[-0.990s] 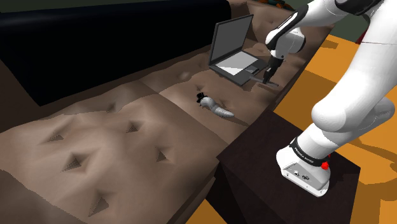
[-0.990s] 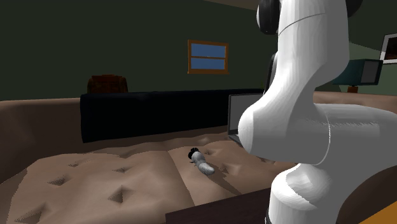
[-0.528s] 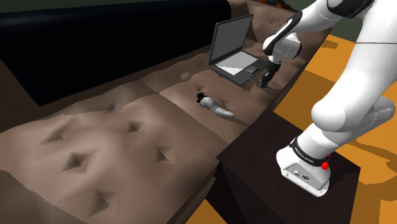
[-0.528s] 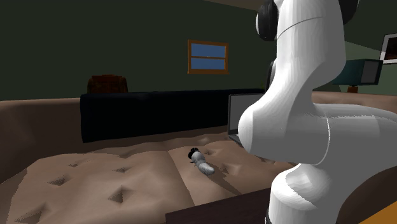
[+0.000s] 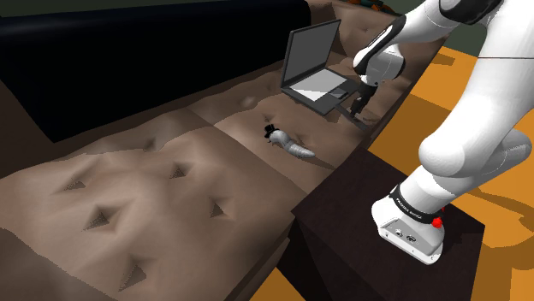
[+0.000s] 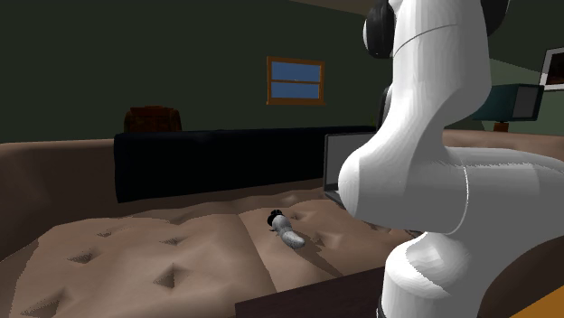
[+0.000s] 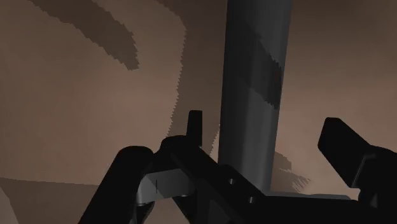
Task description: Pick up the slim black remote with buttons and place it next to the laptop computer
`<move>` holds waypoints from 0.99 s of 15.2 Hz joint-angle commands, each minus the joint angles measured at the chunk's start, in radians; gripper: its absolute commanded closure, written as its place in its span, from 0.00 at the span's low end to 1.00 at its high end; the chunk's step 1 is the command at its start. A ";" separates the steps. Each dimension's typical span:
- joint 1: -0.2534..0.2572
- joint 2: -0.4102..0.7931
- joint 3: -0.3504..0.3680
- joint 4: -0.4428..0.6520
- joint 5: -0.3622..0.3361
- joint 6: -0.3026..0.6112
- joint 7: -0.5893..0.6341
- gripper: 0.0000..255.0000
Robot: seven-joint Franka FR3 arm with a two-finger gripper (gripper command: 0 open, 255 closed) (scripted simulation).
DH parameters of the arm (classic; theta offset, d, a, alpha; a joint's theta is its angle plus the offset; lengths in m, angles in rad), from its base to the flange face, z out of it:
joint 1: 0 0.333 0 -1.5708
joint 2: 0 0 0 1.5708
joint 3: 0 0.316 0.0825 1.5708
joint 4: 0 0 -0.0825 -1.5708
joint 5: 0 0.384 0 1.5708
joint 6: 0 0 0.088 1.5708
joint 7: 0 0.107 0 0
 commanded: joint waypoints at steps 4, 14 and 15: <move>0.000 0.001 0.000 0.001 0.000 0.000 0.000 0.00; 0.016 -0.091 -0.026 0.023 -0.048 -0.109 0.032 0.00; 0.016 -0.091 -0.026 0.023 -0.048 -0.109 0.032 0.00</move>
